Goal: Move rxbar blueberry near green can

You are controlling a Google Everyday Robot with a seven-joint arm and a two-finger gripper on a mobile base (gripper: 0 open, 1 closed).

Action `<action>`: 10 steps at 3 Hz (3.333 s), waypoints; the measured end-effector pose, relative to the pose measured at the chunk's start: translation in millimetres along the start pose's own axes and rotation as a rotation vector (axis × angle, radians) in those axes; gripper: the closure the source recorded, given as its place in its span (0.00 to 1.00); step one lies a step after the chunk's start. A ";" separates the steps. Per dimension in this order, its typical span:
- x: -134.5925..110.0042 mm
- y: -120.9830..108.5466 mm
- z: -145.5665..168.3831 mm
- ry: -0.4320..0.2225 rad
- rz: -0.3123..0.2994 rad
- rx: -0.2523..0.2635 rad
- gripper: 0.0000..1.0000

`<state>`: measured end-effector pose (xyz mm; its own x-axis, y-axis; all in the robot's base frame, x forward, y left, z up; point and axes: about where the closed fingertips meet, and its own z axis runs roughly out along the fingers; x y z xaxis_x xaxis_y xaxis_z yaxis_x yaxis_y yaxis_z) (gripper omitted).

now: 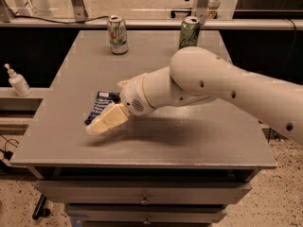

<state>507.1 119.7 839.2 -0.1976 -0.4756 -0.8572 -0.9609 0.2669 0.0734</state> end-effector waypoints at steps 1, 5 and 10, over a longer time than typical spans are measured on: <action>0.7 -0.8 9.8 -0.014 0.005 -0.008 0.19; 4.2 -0.6 16.2 -0.023 0.015 -0.009 1.00; -50.5 -28.0 -118.3 -0.012 -0.107 0.211 1.00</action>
Offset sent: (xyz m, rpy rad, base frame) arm 0.0052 0.0114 -0.0185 0.0344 0.0213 -0.0065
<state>521.1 37.1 940.7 -0.0930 -0.5012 -0.8603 -0.9143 0.3851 -0.1256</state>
